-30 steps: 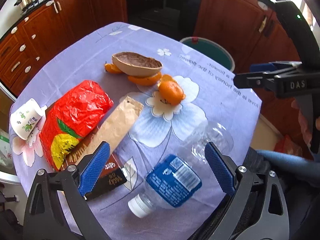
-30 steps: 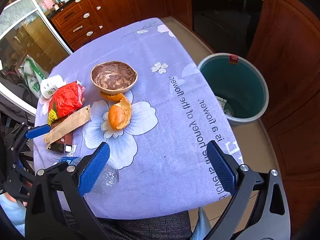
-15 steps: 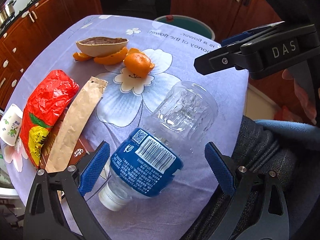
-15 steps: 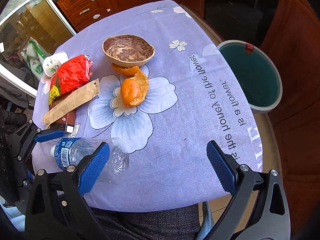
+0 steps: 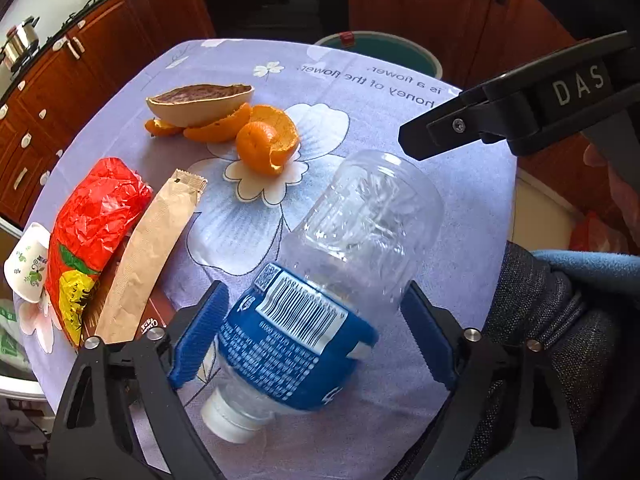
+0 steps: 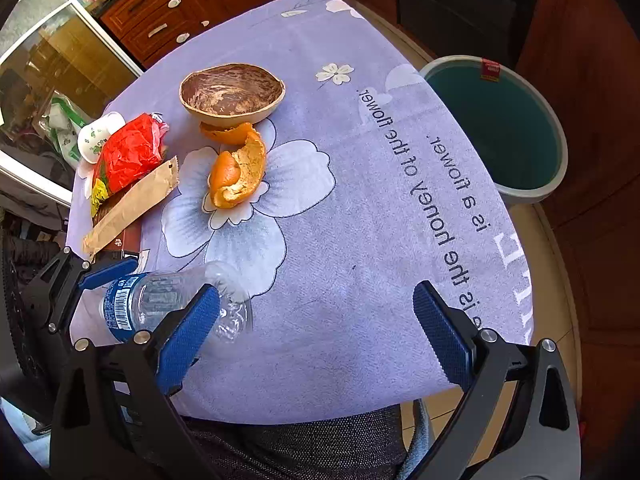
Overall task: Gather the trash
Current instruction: 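Close the left gripper on the blue-labelled water bottle and lift it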
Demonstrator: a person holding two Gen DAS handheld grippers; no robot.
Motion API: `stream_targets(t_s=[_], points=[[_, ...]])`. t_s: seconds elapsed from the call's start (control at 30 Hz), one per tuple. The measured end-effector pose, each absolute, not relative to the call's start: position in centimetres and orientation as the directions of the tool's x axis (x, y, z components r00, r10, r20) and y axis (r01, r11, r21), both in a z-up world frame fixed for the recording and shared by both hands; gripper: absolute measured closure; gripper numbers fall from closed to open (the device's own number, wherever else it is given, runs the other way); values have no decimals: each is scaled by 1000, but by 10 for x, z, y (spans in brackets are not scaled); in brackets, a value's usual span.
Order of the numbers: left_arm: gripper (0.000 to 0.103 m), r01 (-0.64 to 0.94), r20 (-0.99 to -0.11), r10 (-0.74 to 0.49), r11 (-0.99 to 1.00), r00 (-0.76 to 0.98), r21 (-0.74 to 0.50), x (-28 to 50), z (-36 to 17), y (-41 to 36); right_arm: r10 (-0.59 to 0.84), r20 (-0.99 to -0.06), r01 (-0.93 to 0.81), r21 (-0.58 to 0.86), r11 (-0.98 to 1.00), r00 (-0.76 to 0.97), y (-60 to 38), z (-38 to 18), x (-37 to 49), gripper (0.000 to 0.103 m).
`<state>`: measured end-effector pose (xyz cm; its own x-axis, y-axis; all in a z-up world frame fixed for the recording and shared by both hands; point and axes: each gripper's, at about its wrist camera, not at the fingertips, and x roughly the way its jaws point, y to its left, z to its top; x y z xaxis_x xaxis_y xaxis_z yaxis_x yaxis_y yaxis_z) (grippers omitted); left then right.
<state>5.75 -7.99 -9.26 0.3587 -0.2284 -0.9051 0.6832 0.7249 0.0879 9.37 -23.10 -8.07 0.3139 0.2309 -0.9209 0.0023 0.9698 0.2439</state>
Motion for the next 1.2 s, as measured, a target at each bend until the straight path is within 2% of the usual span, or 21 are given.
stream_targets(t_s=[0.3, 0.47, 0.63, 0.8, 1.0, 1.1, 1.2], points=[[21, 599, -917, -266, 800, 298, -37, 63, -89, -64, 242, -918, 1, 255, 967, 315, -229, -82, 94, 10], [20, 602, -923, -237, 799, 304, -6, 61, -92, -72, 203, -927, -37, 202, 979, 316, -223, -83, 91, 10], [19, 568, -926, -260, 821, 275, -62, 70, -92, -65, 226, -923, -45, 223, 974, 311, -235, -77, 82, 10], [19, 553, -926, -275, 828, 259, -91, 72, -92, -66, 260, -918, -124, 233, 965, 298, -226, -76, 69, 10], [19, 604, -927, -310, 787, 211, -126, 63, -91, -73, 260, -917, -134, 229, 964, 302, -211, -87, 90, 36], [19, 617, -934, -268, 784, 237, -68, 62, -90, -71, 265, -919, -148, 230, 962, 293, -202, -91, 100, 36], [18, 592, -940, -247, 804, 236, -63, 71, -94, -66, 292, -918, -171, 253, 952, 268, -193, -95, 105, 36]])
